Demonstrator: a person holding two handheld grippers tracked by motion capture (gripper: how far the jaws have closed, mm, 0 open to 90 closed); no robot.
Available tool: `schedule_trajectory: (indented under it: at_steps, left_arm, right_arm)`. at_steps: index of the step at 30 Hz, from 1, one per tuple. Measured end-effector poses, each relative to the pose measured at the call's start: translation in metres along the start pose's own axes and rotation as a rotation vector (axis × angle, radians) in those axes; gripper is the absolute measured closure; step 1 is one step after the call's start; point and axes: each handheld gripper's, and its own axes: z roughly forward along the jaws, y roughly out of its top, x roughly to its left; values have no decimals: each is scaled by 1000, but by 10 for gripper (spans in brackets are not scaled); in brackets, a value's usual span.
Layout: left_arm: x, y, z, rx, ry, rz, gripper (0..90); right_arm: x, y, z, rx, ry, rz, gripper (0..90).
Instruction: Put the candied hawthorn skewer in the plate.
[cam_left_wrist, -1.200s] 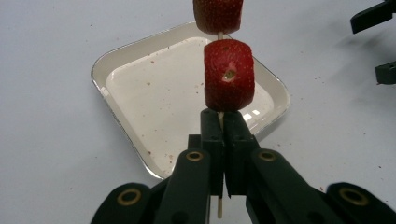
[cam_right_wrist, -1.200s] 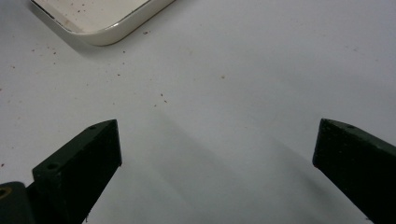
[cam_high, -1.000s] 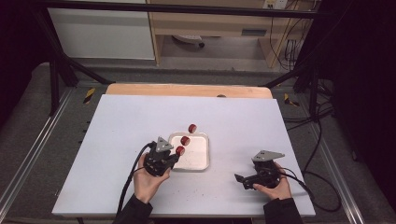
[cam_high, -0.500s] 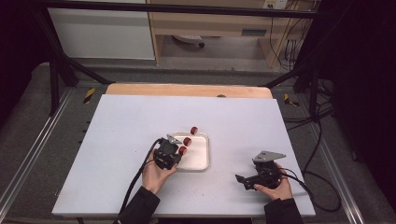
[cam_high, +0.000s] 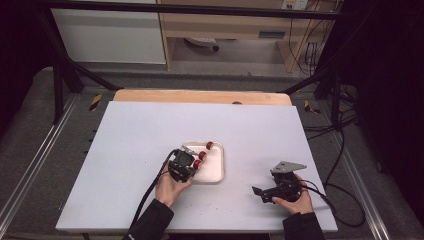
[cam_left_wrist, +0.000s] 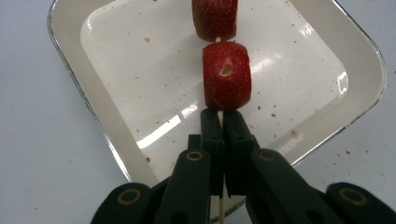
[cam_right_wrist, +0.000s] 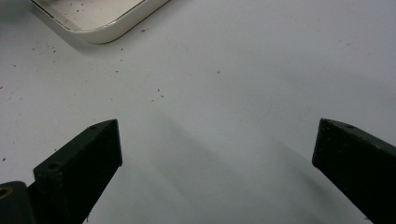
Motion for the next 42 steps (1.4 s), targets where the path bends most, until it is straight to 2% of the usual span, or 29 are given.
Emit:
schedule_trajectory:
  at_steps: [11,21,24,27,31,35,42]
  left_arm:
    - [-1,1,3,-27,28,16,876]
    - [0,-1,-1,-5,41,66,816]
    - [1,-3,-6,-12,35,93,770]
    - [4,-5,-16,-41,-23,105,706]
    - [8,-9,-30,-78,-38,155,583]
    - [15,-17,-44,-117,-76,167,456]
    - [36,-40,-63,-154,-75,183,253]
  right_arm:
    - [0,0,0,-4,-1,2,24]
    - [0,0,0,-3,1,5,24]
    - [0,1,0,-6,-2,9,24]
    - [0,1,-1,-9,-2,7,23]
    - [0,1,-2,-10,-2,10,22]
    - [0,2,-3,-13,-1,21,20]
    - [-1,2,-4,-16,0,21,18]
